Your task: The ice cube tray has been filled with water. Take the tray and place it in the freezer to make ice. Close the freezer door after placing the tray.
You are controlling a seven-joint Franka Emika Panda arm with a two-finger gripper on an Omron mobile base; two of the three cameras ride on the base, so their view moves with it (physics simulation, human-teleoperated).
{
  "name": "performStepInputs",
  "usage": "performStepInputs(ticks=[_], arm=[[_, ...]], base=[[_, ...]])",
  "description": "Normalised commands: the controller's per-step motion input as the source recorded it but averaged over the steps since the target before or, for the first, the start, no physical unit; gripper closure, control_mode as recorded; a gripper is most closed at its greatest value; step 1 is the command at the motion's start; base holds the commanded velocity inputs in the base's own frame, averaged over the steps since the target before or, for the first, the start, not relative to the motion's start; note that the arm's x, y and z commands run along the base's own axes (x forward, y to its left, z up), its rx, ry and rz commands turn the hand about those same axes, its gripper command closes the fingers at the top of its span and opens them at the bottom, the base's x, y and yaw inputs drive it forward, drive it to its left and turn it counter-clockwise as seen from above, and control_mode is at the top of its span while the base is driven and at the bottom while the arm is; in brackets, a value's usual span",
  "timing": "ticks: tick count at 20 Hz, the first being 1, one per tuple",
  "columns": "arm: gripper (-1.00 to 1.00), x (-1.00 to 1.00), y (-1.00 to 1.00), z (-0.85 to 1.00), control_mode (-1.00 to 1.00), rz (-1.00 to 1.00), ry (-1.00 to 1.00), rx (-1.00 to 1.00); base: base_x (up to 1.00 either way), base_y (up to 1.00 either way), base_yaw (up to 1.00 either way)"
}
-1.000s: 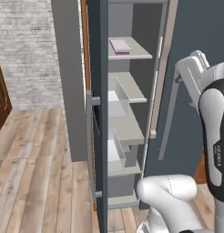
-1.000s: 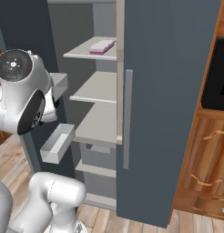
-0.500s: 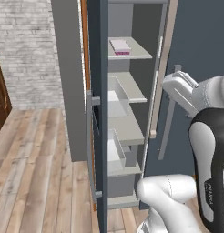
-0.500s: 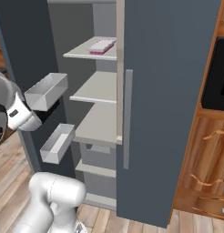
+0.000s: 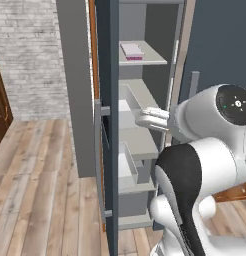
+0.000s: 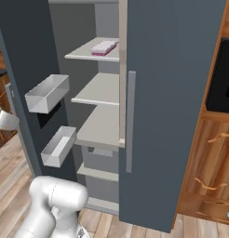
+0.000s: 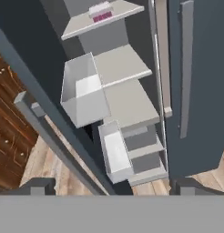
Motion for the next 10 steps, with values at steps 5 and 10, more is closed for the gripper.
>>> performStepInputs(ticks=[5,10], arm=[[-1.0,0.14,0.95,-0.13,-1.0,0.09,0.04,-0.35],[-1.0,0.24,0.96,-0.16,-1.0,0.06,0.09,-0.35]], base=[[0.0,0.0,0.0],[0.0,0.0,0.0]])
